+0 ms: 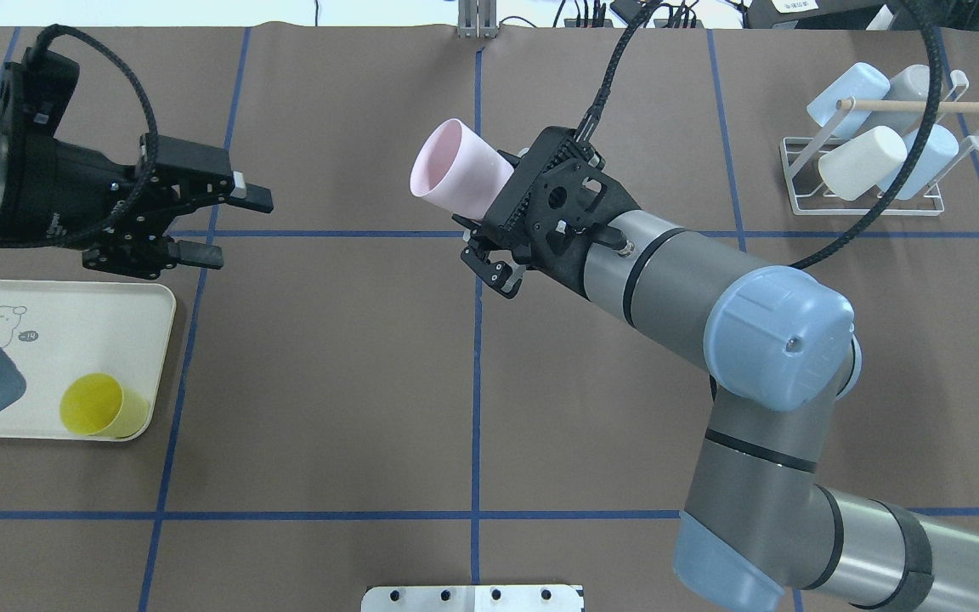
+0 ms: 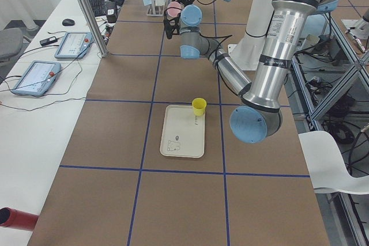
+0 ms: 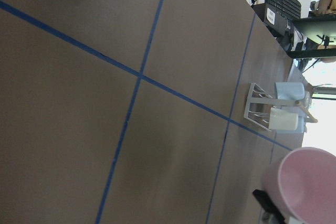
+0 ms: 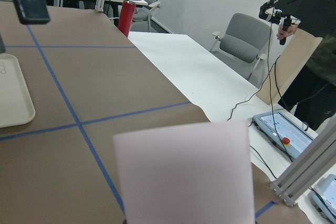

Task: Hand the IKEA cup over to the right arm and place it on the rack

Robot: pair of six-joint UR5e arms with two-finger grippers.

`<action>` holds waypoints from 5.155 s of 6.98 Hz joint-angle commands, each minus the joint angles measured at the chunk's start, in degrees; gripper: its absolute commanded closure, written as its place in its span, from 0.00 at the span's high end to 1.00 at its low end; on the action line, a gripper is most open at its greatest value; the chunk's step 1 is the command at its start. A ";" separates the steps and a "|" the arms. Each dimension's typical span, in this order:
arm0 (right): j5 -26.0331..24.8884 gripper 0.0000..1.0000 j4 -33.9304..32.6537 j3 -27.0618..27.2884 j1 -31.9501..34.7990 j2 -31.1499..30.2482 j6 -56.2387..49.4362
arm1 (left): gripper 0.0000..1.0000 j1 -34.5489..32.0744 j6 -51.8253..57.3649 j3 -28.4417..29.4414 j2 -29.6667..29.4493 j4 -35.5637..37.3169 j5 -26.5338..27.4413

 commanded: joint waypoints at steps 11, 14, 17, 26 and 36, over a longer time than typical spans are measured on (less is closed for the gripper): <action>2.97 0.30 -30.48 11.80 29.67 -24.47 -65.78 | 1.00 -1.32 7.53 -0.49 4.42 0.00 0.35; 3.05 0.19 -19.04 0.14 34.80 -25.95 -77.46 | 1.00 -1.23 7.53 -0.49 4.42 0.00 0.53; 2.35 0.18 -12.55 -5.17 36.22 -30.97 -92.07 | 1.00 -1.23 7.44 -0.57 4.42 -0.09 0.53; -16.27 0.14 -13.17 -14.13 28.75 -27.92 -98.77 | 1.00 -1.23 7.44 -0.66 4.50 -0.26 0.53; -20.85 0.15 -12.64 -17.93 26.55 -26.94 -98.16 | 1.00 -1.23 7.35 -0.66 4.42 -0.26 0.53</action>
